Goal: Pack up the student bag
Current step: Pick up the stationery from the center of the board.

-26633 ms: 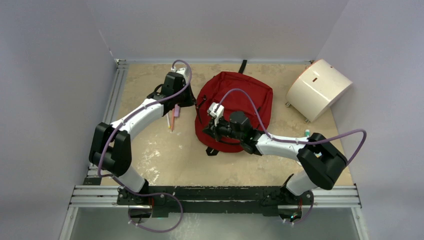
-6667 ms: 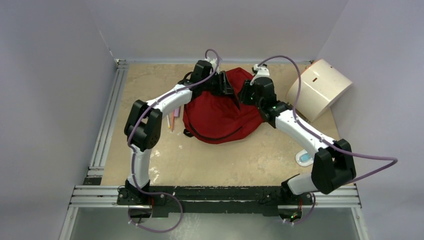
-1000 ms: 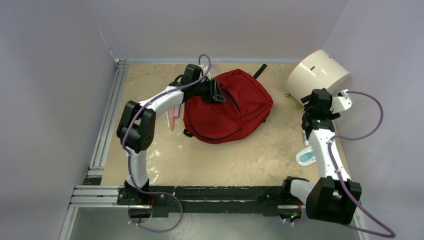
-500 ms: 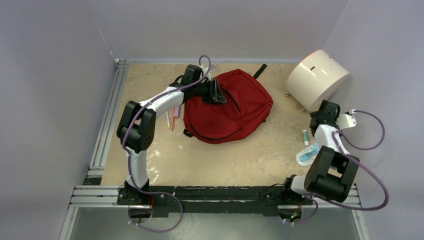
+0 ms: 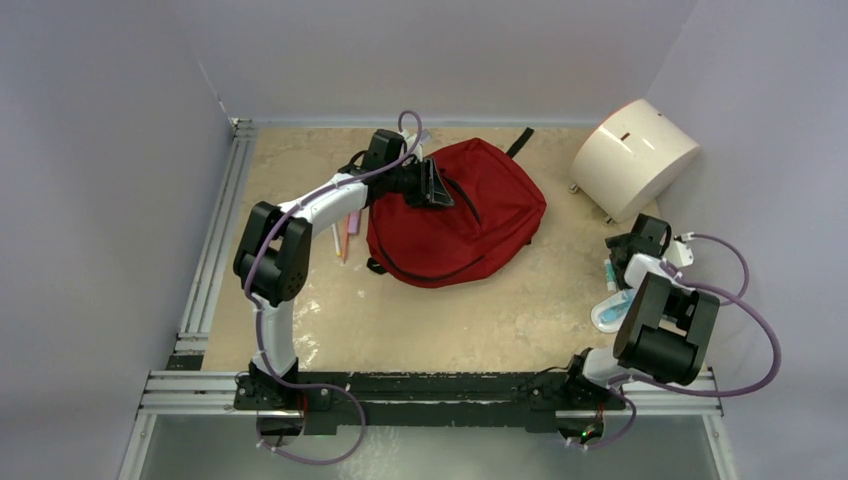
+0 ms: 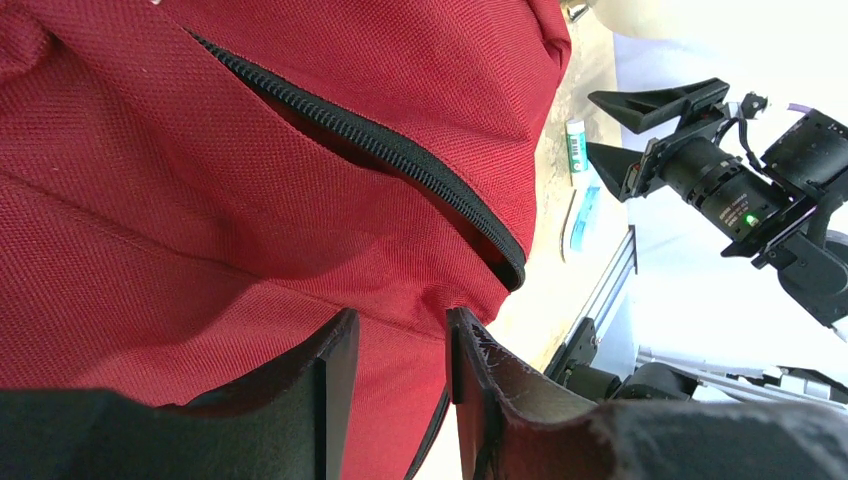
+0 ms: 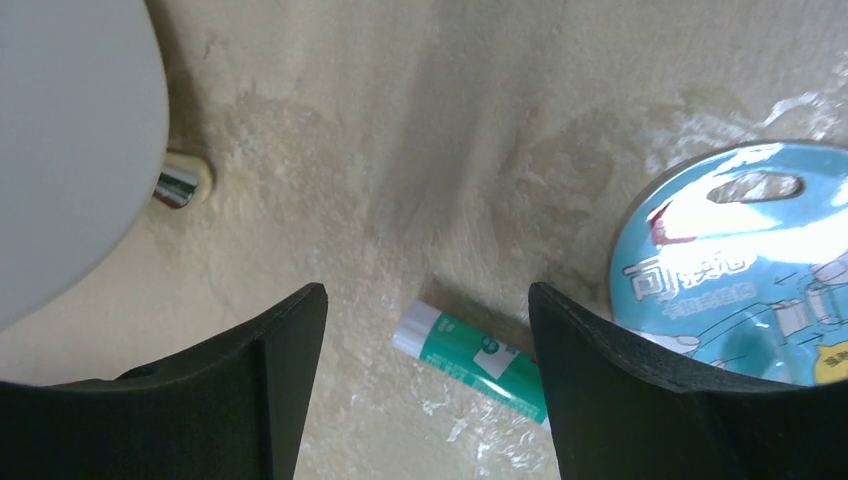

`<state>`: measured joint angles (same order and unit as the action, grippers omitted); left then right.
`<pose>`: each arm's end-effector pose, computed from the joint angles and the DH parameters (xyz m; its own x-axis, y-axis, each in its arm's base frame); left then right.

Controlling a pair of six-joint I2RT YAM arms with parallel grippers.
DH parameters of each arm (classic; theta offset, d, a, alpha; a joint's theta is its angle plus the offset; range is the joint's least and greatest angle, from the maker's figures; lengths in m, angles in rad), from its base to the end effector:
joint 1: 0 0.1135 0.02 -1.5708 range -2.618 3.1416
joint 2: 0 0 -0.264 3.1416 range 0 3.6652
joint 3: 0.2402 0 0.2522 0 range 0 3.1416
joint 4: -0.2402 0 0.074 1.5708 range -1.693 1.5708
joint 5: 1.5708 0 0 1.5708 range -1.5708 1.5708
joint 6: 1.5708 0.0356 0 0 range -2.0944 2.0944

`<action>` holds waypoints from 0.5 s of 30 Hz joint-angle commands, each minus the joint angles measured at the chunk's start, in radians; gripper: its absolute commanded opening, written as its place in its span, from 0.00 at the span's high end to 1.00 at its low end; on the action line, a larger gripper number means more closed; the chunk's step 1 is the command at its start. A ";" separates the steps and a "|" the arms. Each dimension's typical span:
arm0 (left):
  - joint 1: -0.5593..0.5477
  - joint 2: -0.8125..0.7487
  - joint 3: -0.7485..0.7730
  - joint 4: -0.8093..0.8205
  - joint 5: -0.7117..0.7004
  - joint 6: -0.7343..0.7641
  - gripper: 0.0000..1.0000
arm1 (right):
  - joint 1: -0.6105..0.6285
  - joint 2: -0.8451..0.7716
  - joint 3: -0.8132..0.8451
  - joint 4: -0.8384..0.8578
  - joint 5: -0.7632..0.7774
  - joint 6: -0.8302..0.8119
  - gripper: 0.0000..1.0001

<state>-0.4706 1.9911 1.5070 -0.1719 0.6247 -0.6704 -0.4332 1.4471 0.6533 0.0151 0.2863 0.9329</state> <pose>0.3952 -0.2244 0.2309 -0.9111 -0.1019 -0.3993 0.2741 0.5737 -0.7719 0.2490 -0.1262 0.1669 0.0905 0.8072 -0.5832 0.8606 0.2314 0.4537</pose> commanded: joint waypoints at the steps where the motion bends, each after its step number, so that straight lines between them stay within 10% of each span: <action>1: 0.007 -0.017 -0.004 0.048 0.021 -0.005 0.64 | -0.004 -0.041 -0.055 0.027 -0.121 0.002 0.24; 7: 0.006 -0.023 -0.004 0.048 0.015 -0.001 0.64 | 0.014 -0.165 -0.146 0.030 -0.396 0.020 0.28; 15: 0.006 -0.026 -0.005 0.045 0.006 0.003 0.64 | 0.028 -0.359 -0.014 -0.096 -0.366 -0.133 0.29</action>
<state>-0.4706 1.9911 1.5070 -0.1719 0.6239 -0.6701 -0.4053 1.1416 0.5251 -0.0349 -0.0795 0.9062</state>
